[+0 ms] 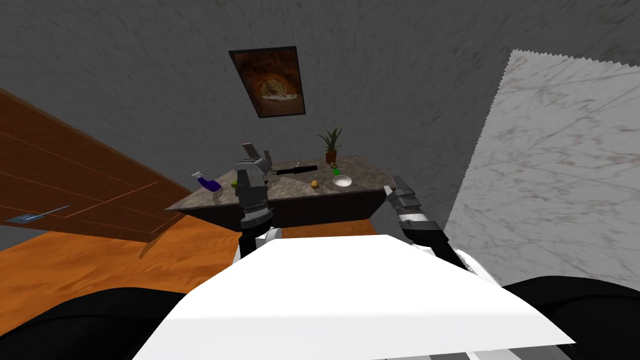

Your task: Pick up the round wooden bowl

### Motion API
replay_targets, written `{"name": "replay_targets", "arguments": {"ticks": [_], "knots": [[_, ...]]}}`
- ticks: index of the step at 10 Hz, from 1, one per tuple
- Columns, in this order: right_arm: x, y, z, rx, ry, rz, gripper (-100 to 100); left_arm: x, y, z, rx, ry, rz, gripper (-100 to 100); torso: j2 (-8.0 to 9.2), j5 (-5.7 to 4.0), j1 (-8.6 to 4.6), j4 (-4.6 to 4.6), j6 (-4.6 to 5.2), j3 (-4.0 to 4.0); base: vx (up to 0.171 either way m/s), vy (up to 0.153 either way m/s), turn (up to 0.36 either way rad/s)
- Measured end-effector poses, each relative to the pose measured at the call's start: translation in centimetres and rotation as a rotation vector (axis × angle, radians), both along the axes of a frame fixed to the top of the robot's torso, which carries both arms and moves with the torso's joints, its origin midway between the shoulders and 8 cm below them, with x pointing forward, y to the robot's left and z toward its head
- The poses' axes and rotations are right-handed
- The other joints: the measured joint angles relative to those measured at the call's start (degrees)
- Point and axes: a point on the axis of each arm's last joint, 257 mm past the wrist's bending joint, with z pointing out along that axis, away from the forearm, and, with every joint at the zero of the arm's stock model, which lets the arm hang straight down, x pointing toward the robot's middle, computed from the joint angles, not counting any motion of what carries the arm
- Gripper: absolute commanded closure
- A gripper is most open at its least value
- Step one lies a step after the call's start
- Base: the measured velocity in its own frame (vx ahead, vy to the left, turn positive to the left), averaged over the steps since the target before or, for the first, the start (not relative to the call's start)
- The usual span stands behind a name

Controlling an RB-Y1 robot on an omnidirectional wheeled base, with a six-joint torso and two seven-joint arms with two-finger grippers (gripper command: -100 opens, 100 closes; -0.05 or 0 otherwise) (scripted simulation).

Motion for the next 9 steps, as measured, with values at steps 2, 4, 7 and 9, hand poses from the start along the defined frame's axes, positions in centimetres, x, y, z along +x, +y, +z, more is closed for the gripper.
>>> {"name": "replay_targets", "arguments": {"ticks": [2, 4, 7, 9], "knots": [[-0.6, -0.7, -1.6, -0.035, 0.077, 0.002, -100, 0.0, 0.0, 0.0, 0.0, 0.0, 0.0, 0, -0.04, -0.02, -0.09, -0.01, -0.01, -0.02, -0.077, 0.027, 0.105], [-0.9, -1.1, -3.4, -0.066, 0.151, 0.005, -100, 0.0, 0.0, 0.0, 0.0, 0.0, 0.0, 0, -0.09, -0.02, -0.1, -0.02, -0.01, -0.05, -0.069, 0.028, 0.127], [-2.3, -1.9, -5.8, -0.106, 0.26, 0.007, -100, 0.0, 0.0, 0.0, 0.0, 0.0, 0.0, 0, -0.16, -0.02, -0.1, -0.02, 0.01, -0.08, -0.063, 0.035, 0.144], [-2.9, -2.5, -7.8, -0.135, 0.35, 0.006, -100, 0.0, 0.0, 0.0, 0.0, 0.0, 0.0, 0, -0.21, -0.03, -0.11, -0.03, 0.01, -0.11, -0.047, 0.037, 0.175]]}}
